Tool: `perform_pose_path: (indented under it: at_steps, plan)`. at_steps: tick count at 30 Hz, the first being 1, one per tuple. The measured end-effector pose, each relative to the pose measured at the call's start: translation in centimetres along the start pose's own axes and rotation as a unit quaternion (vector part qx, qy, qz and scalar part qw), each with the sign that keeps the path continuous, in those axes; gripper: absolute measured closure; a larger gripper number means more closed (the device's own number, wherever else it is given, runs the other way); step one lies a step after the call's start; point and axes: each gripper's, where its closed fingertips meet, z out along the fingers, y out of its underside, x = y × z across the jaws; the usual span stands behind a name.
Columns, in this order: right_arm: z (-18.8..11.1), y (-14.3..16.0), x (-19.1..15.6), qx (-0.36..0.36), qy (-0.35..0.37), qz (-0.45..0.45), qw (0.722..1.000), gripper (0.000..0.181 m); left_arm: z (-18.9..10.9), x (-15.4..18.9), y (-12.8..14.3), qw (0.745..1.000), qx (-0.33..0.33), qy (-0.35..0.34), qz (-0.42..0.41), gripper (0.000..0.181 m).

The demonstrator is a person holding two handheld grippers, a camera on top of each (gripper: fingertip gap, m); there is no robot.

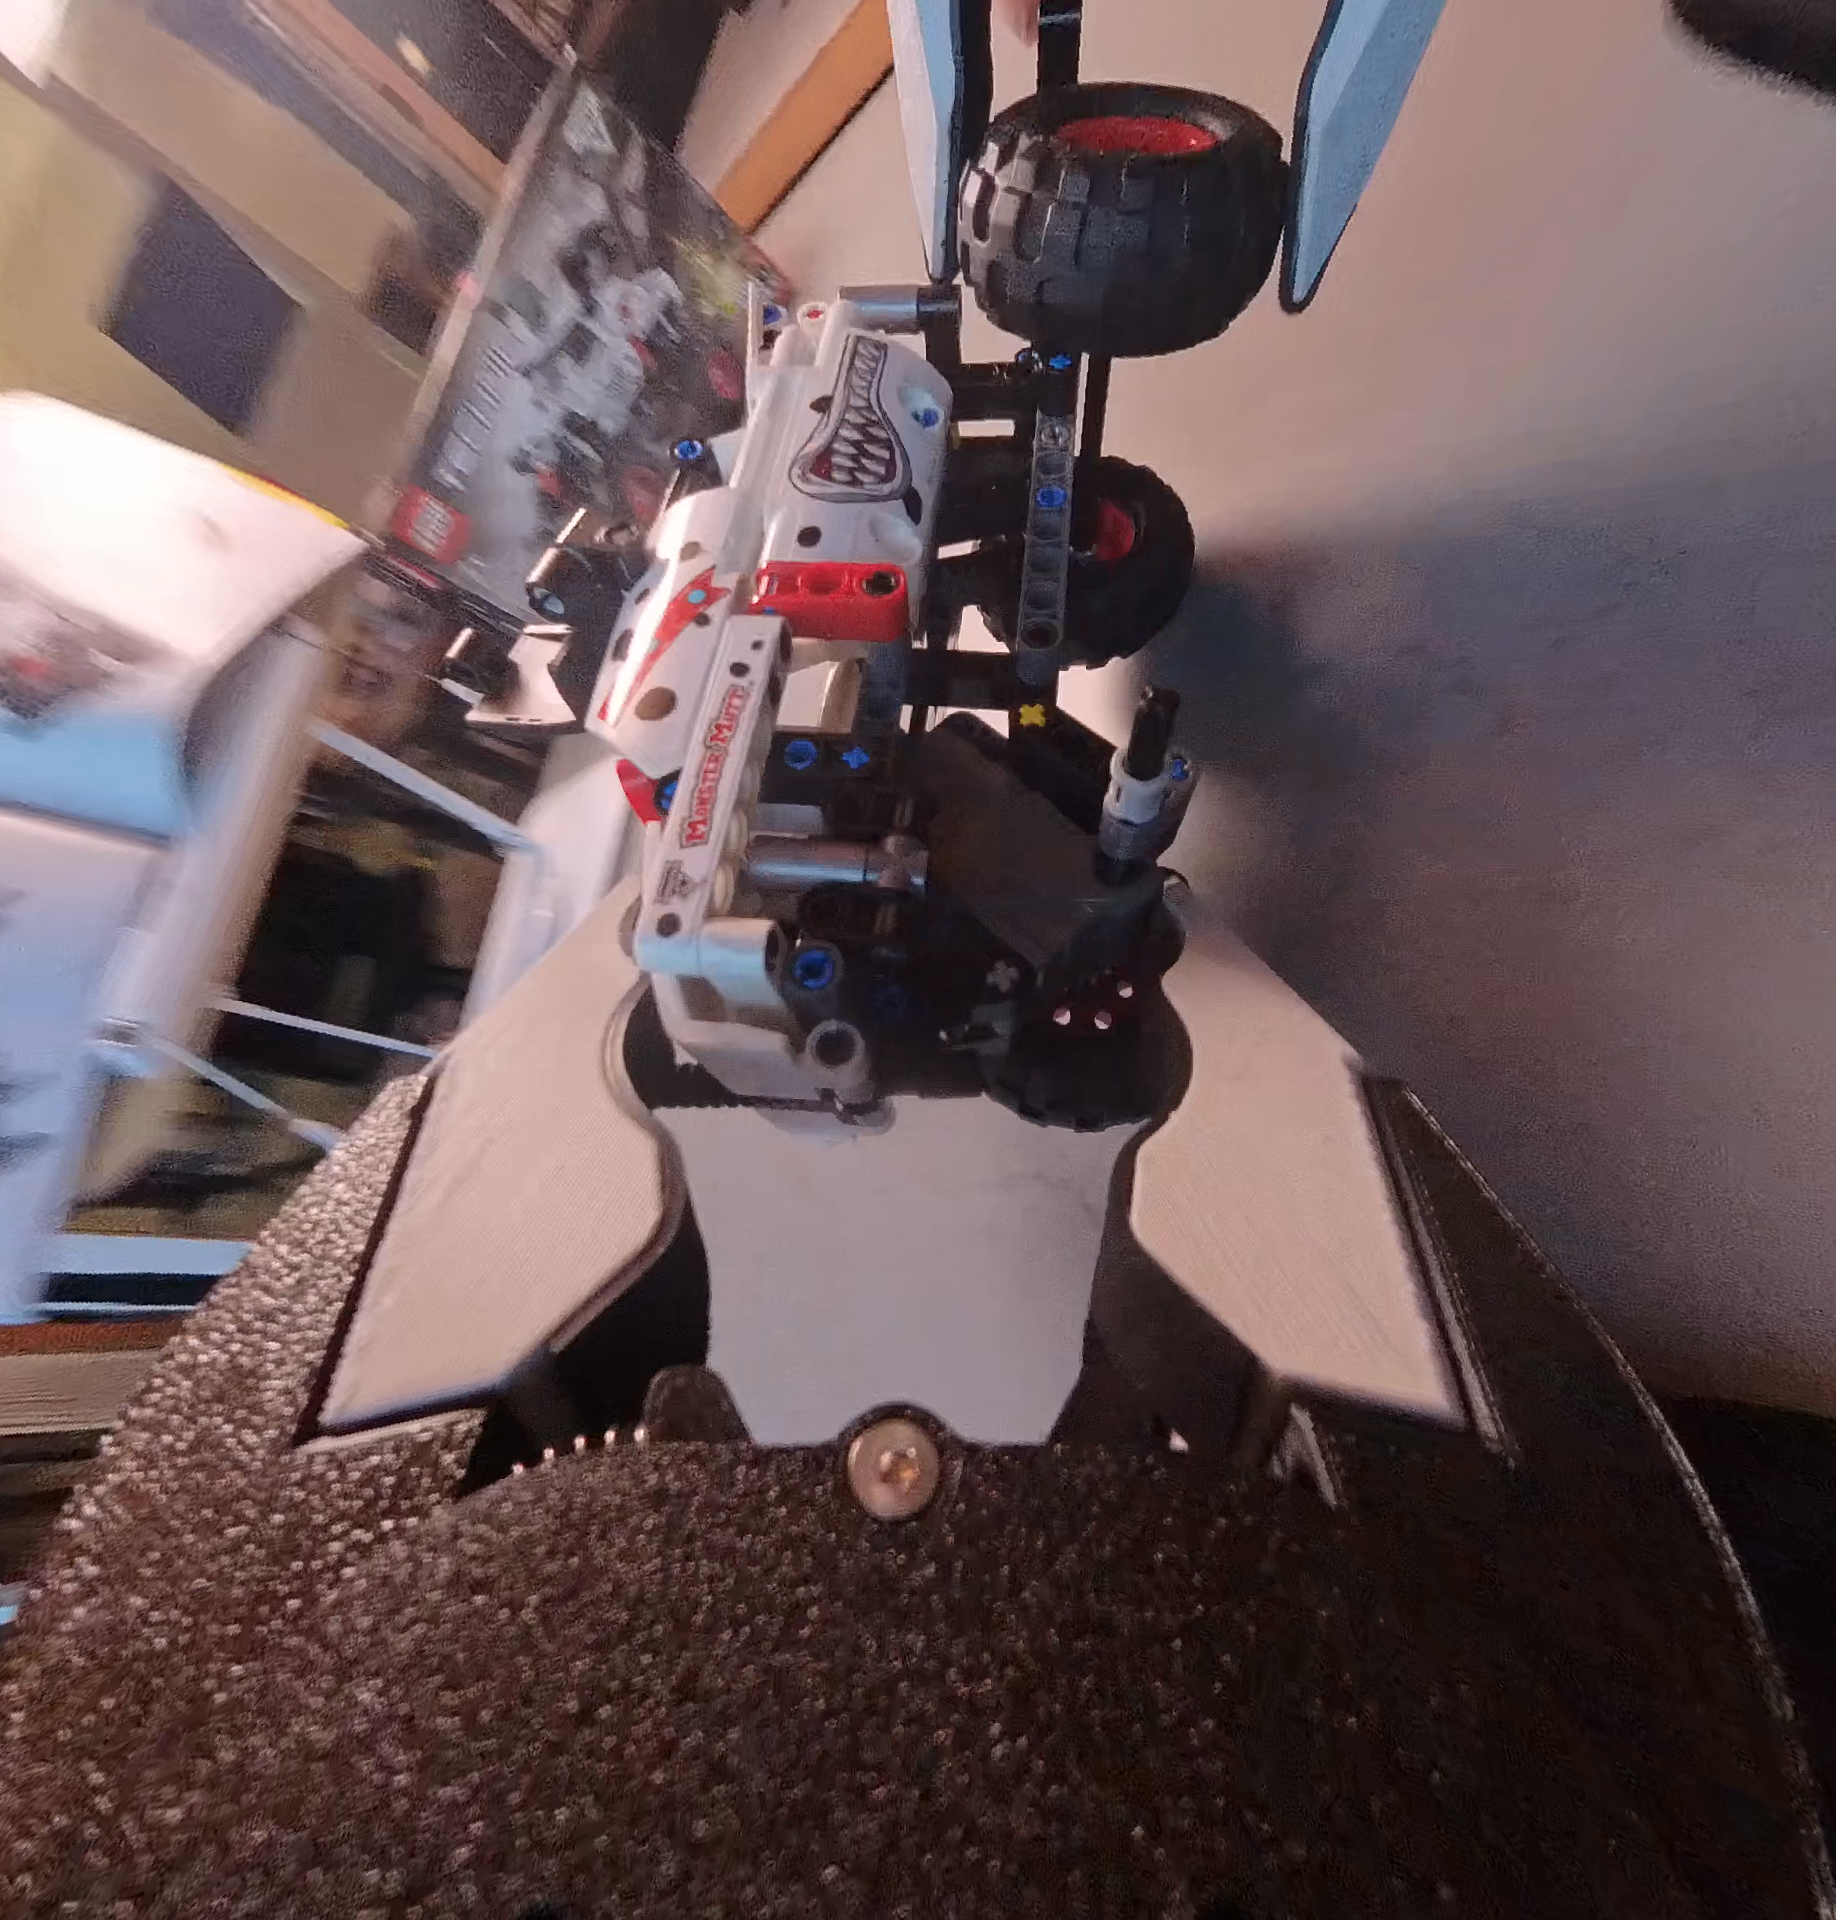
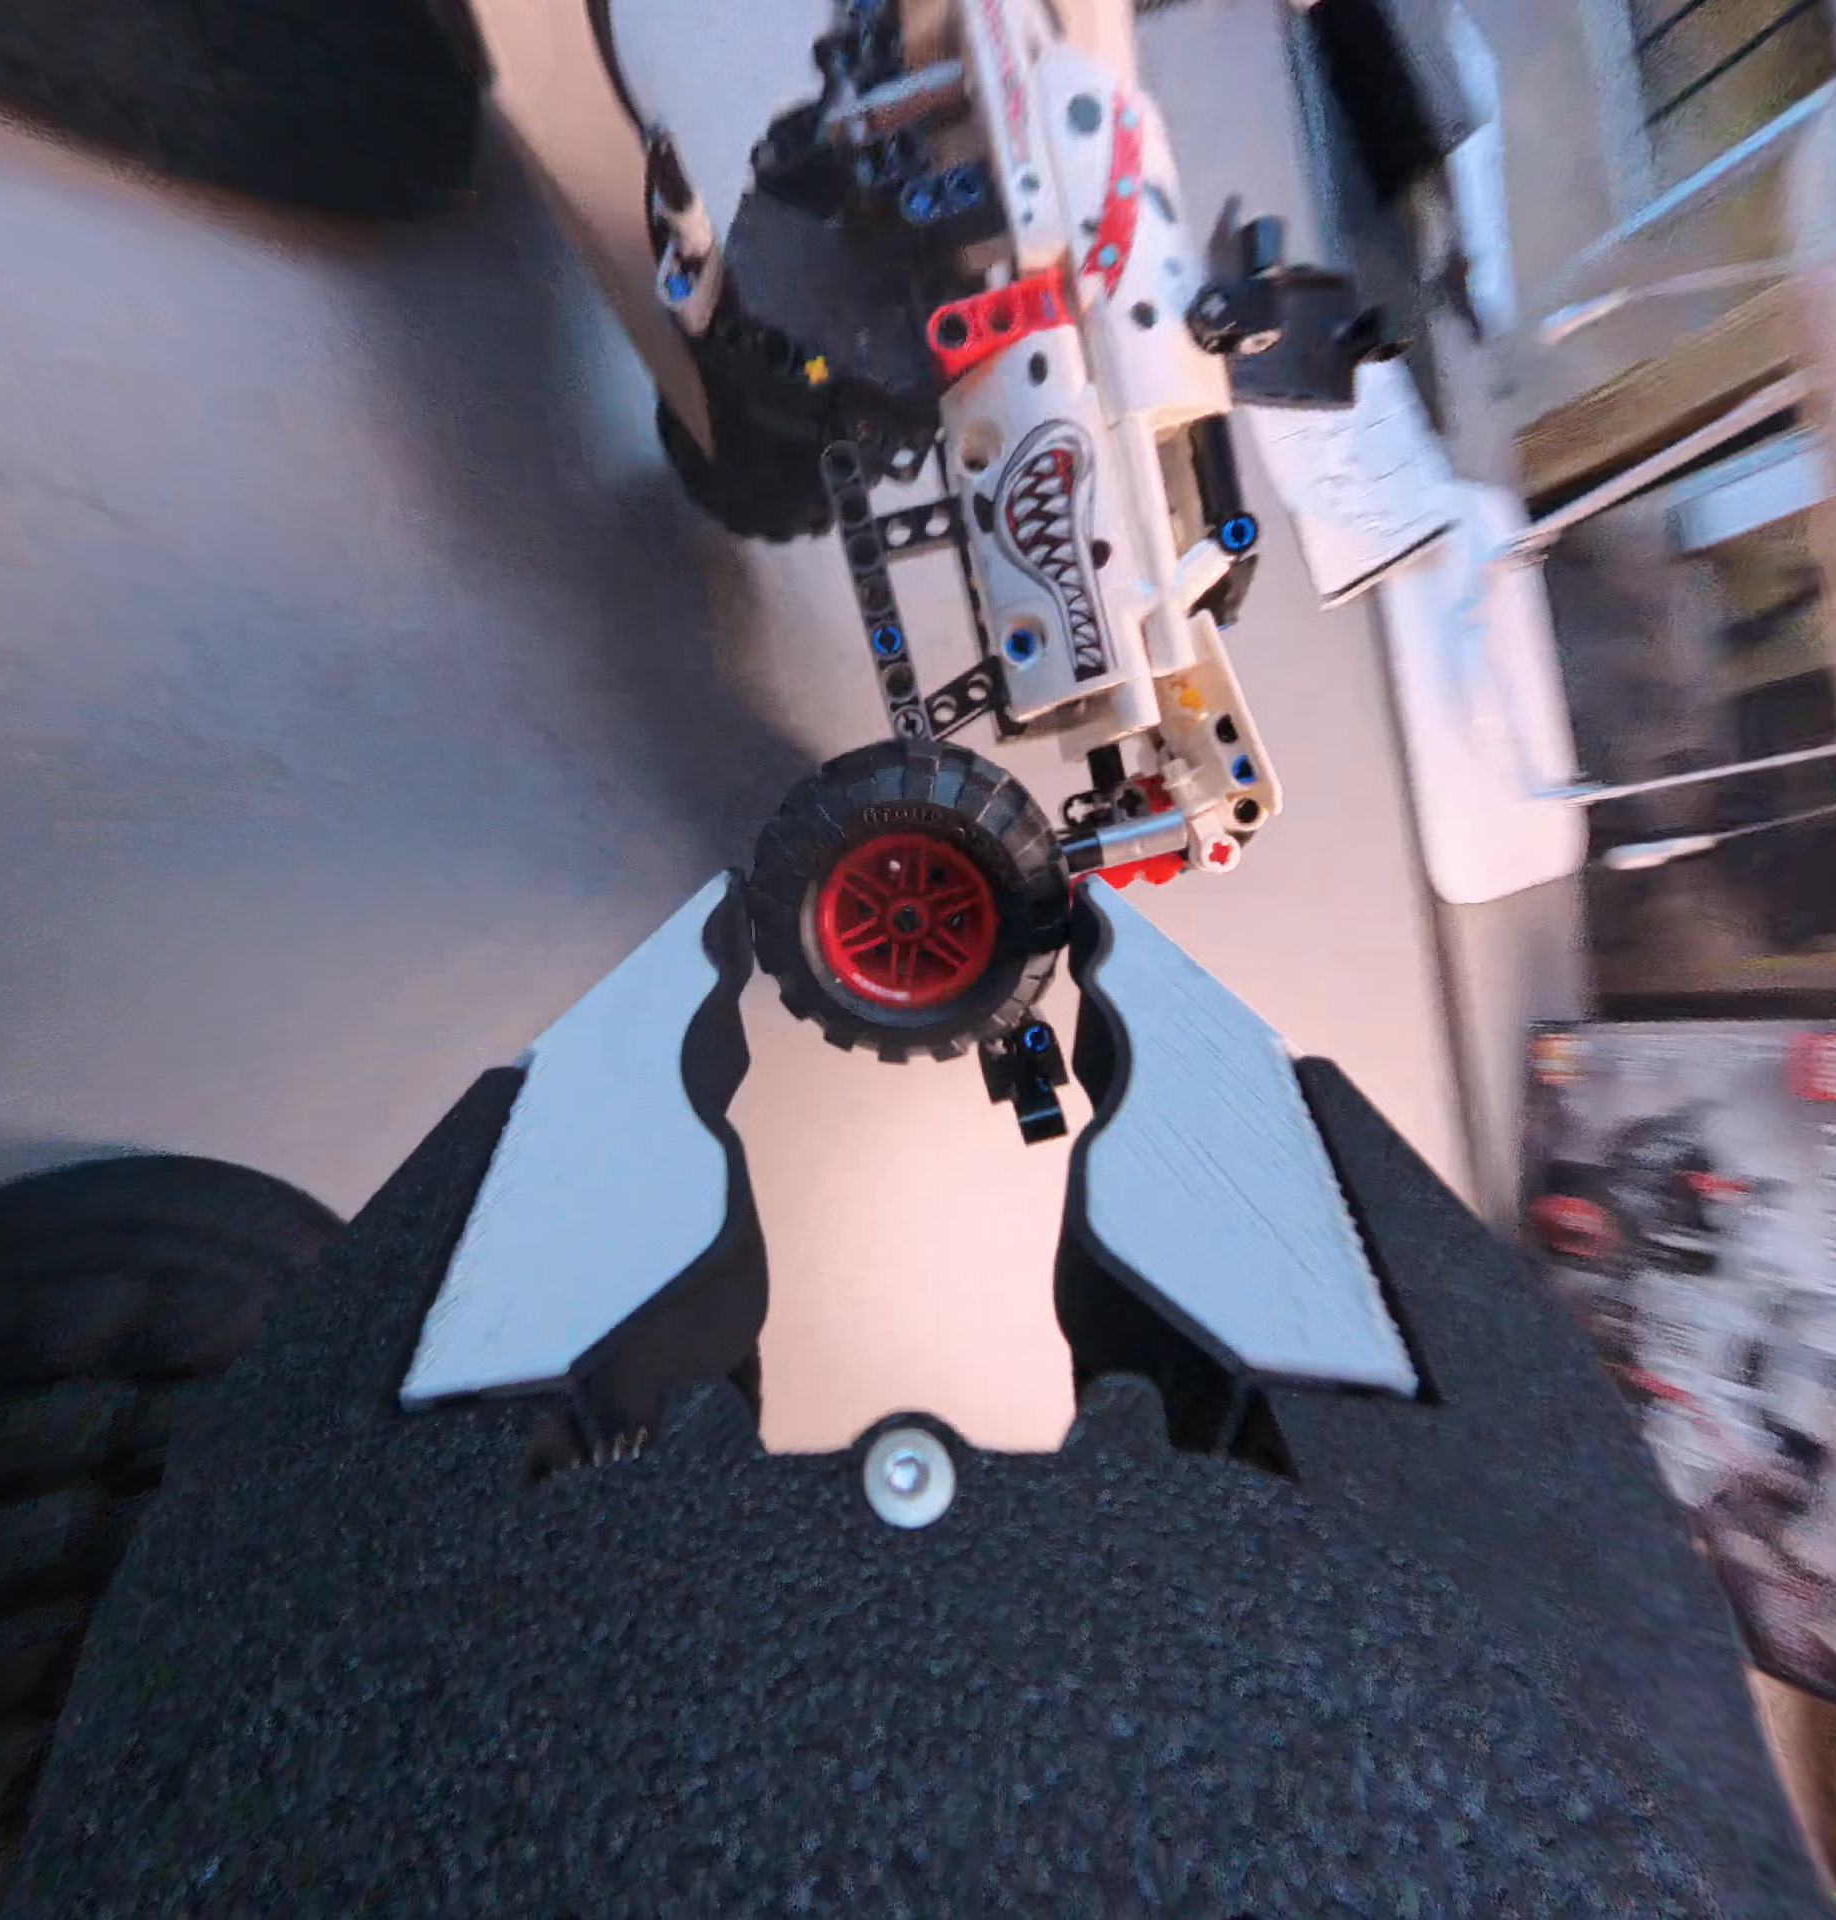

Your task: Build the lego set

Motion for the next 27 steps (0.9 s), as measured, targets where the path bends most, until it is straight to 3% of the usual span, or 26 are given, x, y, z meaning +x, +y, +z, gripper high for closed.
perform_pose_path:
  at_steps: [2, 3, 5, 10, 14, 22, 27]
  plan:
    - [-0.3, 1.1, -0.2, -0.014, 0.098, -0.088, 0.991, 0.123, 0.0, -1.0, -0.8, 0.985, -0.004, -0.098, 0.146, 0.093]
    - [-0.3, 1.7, -1.0, -0.022, 0.122, -0.109, 0.986, 0.125, 0.2, -0.6, -0.7, 0.975, -0.009, -0.112, 0.19, 0.094]
    - [-0.4, 2.8, -3.3, -0.029, 0.125, -0.104, 0.986, 0.122, 0.2, 0.4, 1.0, 0.974, -0.039, -0.093, 0.203, 0.093]
    - [-3.5, 2.5, -5.2, 0.025, 0.095, 0.038, 0.994, 0.121, -4.9, 1.3, 2.0, 0.999, -0.039, 0.009, 0.024, 0.09]
    - [-5.6, 0.8, -4.3, 0.084, 0.082, 0.115, 0.986, 0.122, -7.4, 1.8, 2.6, 0.986, -0.04, 0.068, -0.144, 0.089]
    - [-4.3, -3.3, -3.4, 0.071, 0.068, 0.059, 0.993, 0.111, -8.5, 3.1, 0.5, 0.965, 0.026, 0.098, -0.242, 0.092]
    - [-0.7, -6.6, -2.9, 0.015, 0.028, 0.011, 0.999, 0.089, -7.5, 3.8, 1.8, 0.952, 0.023, 0.118, -0.282, 0.093]
